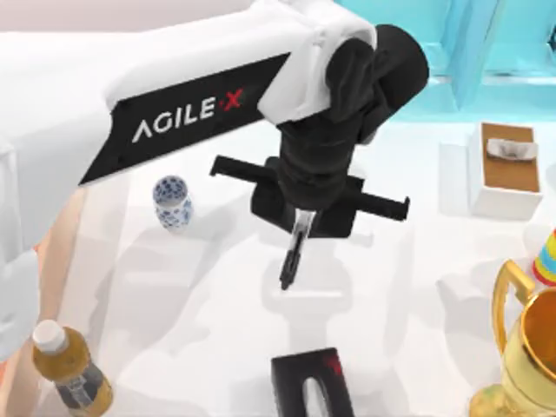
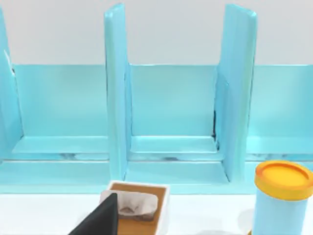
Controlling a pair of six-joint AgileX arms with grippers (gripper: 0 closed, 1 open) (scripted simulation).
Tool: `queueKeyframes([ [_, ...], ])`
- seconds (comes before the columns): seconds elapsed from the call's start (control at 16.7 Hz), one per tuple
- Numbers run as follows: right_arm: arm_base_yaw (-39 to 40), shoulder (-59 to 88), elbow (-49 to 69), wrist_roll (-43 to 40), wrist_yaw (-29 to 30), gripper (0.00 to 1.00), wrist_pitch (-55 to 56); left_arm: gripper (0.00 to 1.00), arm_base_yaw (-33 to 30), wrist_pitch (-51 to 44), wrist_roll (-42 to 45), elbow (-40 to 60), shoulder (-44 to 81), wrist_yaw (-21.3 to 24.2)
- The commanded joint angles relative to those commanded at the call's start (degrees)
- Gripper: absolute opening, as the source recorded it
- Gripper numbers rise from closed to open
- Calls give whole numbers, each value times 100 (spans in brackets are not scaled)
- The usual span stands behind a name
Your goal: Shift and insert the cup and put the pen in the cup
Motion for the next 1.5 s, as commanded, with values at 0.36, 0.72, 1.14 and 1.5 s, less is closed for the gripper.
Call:
queueKeyframes([
  [0.36,0,0,0,0,0,100,0,0,76,443,85,-186,-1,-116],
  [0.72,0,0,0,0,0,100,0,0,259,2429,574,-1282,-504,-297],
  [1.14,0,0,0,0,0,100,0,0,475,5224,1208,-2818,-1221,-398],
  [1.5,0,0,0,0,0,100,0,0,750,7301,1755,-4147,-1761,-618],
])
